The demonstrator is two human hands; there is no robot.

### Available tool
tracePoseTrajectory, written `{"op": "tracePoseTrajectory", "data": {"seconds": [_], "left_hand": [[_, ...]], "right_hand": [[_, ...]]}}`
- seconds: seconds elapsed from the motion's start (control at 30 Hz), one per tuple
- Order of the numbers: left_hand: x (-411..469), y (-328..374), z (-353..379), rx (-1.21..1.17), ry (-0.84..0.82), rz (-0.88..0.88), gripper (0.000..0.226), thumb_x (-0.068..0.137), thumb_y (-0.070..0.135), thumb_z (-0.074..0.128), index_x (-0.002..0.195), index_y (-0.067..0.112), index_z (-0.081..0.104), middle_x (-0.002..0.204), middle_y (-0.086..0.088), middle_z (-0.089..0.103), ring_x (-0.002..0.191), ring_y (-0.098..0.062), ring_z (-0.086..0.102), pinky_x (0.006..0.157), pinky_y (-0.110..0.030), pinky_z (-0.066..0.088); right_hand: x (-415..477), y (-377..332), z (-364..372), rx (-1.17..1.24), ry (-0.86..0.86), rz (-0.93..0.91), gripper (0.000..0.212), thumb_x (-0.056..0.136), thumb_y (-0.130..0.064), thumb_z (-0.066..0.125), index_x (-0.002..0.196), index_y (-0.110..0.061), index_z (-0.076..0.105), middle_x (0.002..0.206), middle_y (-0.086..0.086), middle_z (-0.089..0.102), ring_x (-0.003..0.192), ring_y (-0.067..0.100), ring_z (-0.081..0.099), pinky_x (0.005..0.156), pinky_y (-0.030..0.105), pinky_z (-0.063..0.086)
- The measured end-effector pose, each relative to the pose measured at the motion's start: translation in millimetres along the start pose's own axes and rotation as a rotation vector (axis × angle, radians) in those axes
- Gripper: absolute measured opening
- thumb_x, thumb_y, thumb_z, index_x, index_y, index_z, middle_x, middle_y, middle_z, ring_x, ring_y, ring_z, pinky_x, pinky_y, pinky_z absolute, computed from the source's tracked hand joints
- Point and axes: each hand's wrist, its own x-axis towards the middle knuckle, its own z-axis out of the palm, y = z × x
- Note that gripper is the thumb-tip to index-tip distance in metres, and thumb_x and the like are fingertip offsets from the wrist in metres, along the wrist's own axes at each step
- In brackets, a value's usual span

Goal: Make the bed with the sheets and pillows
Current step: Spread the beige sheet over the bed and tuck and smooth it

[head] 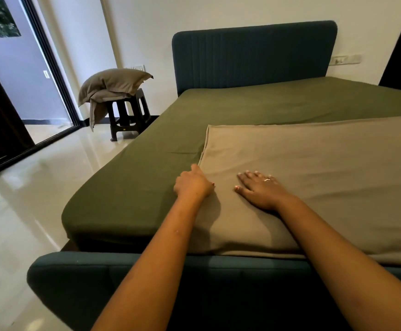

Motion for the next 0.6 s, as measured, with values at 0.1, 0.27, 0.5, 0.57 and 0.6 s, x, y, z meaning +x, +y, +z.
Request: {"op": "tracePoseTrajectory", "data": {"seconds": [0.1,0.27,0.5,0.57,0.6], "left_hand": [[25,4,-7,-0.040,-0.020,-0.058,0.067,0.089,0.042,0.061,0.142,0.019,0.027,0.140,-0.017,0.036,0.128,-0.034,0.037,0.097,-0.042,0.041],[65,21,-1,-0.178,-0.092,-0.030,0.062,0.086,0.039,0.062,0.138,0.018,0.035,0.135,-0.014,0.049,0.122,-0.033,0.048,0.099,-0.042,0.045],[123,28,10,-0.422,-0.096,0.006,0.067,0.082,0.029,0.072,0.139,0.018,0.038,0.134,-0.013,0.050,0.123,-0.032,0.048,0.101,-0.037,0.044],[144,32,13,-0.564,-0.154,0.063,0.055,0.082,0.017,0.073,0.132,0.015,0.049,0.130,-0.013,0.053,0.116,-0.029,0.054,0.098,-0.037,0.047],[153,36,14,-0.672,-0.197,0.087,0.048,0.083,0.009,0.073,0.127,0.011,0.054,0.130,-0.015,0.055,0.109,-0.026,0.058,0.095,-0.038,0.050]], "right_hand": [[2,-6,7,0.003,0.008,-0.028,0.067,0.096,-0.062,0.018,0.154,-0.030,0.007,0.161,-0.003,0.002,0.148,0.019,0.003,0.119,0.044,0.002],[14,-18,3,0.015,-0.015,-0.054,0.068,0.096,-0.062,0.018,0.154,-0.028,0.005,0.161,-0.005,0.000,0.148,0.019,0.001,0.118,0.044,0.000],[43,-33,7,0.041,0.013,-0.130,0.065,0.097,-0.059,0.020,0.153,-0.030,0.006,0.161,-0.007,0.000,0.148,0.014,0.000,0.118,0.045,-0.001],[45,-33,9,0.049,0.032,-0.153,0.063,0.098,-0.057,0.021,0.153,-0.031,0.006,0.161,-0.008,0.001,0.148,0.013,0.000,0.118,0.045,0.000],[45,-33,10,0.056,0.048,-0.159,0.062,0.098,-0.057,0.021,0.153,-0.032,0.007,0.161,-0.008,0.002,0.148,0.013,0.000,0.118,0.045,0.000]]}}
